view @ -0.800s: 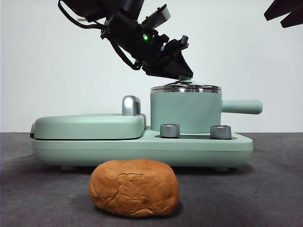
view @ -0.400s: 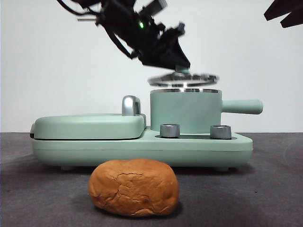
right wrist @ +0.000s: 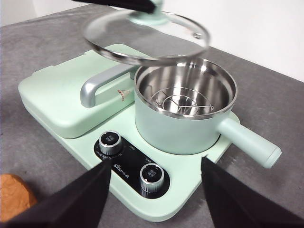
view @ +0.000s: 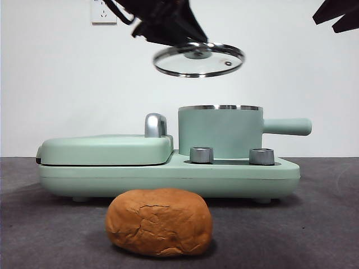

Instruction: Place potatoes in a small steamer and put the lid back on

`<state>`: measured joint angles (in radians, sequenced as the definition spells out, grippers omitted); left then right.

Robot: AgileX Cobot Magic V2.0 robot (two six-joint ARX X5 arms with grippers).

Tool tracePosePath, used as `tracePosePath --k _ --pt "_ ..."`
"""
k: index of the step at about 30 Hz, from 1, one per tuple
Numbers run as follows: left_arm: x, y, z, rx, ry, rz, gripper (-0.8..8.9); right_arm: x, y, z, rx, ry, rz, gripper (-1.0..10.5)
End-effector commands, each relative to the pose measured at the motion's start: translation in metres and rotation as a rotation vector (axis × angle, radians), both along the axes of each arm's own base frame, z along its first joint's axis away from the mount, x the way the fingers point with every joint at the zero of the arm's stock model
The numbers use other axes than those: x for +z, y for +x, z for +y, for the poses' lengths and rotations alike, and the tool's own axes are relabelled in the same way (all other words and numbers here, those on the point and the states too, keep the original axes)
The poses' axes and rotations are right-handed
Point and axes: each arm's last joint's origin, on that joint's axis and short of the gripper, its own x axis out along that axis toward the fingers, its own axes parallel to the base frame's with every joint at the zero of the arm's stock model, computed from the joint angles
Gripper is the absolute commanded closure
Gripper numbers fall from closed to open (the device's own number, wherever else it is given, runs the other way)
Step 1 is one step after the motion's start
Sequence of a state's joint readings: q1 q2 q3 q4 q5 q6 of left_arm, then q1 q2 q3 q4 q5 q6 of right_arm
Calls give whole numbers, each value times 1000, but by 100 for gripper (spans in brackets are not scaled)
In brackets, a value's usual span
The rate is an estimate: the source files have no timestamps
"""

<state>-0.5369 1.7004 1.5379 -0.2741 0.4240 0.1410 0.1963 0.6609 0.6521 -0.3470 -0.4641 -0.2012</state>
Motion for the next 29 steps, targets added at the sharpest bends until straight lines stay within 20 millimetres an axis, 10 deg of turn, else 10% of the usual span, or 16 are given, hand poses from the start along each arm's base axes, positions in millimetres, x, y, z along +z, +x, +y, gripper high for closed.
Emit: tracePosePath --k 1,14,29 --pt "17 -3 11 -12 -7 -42 798 7 0 1 3 14 -20 647" --pt "21 -30 74 86 26 -3 796 7 -3 11 80 12 -20 647" --pt "-8 -110 138 274 -58 54 797 -13 -2 58 334 -75 94 593"
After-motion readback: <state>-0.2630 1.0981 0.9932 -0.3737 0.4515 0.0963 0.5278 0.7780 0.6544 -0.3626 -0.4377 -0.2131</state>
